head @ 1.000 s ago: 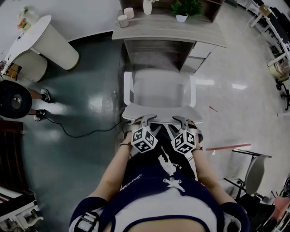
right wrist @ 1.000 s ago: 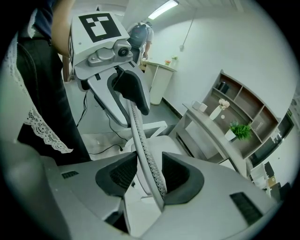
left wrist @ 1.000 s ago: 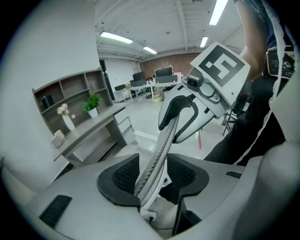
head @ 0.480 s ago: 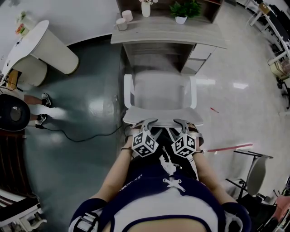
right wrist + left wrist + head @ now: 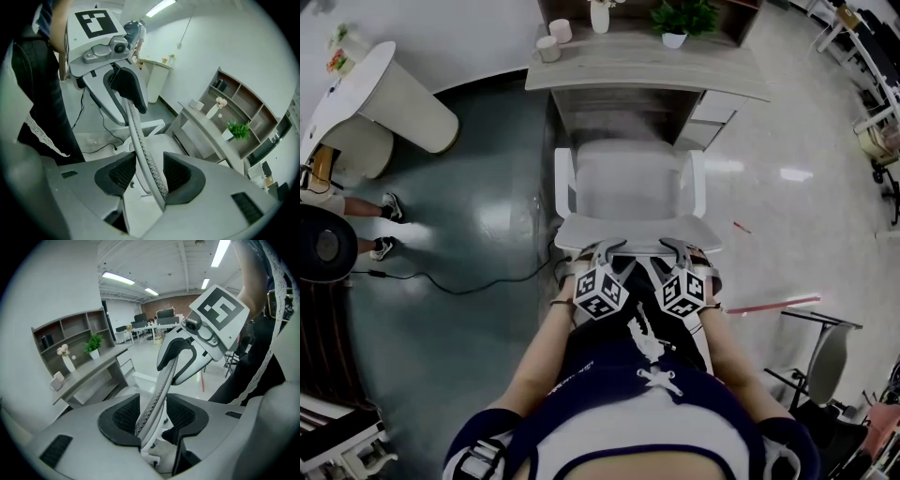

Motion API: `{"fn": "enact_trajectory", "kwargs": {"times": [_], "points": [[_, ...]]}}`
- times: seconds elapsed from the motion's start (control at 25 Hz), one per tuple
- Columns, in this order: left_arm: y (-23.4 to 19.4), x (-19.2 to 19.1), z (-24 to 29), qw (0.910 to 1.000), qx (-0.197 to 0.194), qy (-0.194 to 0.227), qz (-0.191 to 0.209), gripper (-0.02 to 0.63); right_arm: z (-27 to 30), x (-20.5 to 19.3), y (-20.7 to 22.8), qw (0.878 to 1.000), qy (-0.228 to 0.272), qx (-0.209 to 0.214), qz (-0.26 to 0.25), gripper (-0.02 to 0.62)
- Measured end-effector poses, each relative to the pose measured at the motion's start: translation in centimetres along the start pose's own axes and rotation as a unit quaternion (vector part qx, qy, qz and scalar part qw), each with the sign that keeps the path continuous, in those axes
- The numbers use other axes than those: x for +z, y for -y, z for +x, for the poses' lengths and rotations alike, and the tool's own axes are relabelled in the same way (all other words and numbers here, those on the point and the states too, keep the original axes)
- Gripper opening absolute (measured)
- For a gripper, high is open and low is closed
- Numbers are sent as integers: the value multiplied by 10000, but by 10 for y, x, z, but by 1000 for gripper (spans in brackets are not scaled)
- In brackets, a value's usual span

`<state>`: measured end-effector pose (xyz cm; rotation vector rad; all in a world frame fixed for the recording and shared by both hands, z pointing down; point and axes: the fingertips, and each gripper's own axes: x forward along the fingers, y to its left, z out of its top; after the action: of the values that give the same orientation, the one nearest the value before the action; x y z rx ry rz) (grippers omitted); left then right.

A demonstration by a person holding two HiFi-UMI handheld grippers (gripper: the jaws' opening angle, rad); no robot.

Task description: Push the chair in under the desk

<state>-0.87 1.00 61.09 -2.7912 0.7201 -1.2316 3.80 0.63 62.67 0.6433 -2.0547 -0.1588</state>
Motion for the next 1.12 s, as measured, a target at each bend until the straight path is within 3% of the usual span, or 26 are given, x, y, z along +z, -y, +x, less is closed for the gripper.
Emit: {"fn": "enact_trajectory", "kwargs": {"times": [1.12], "points": [[-73, 11, 30, 10000, -4, 52, 33, 183, 40, 15, 65, 9994, 117, -265, -185, 156]]}}
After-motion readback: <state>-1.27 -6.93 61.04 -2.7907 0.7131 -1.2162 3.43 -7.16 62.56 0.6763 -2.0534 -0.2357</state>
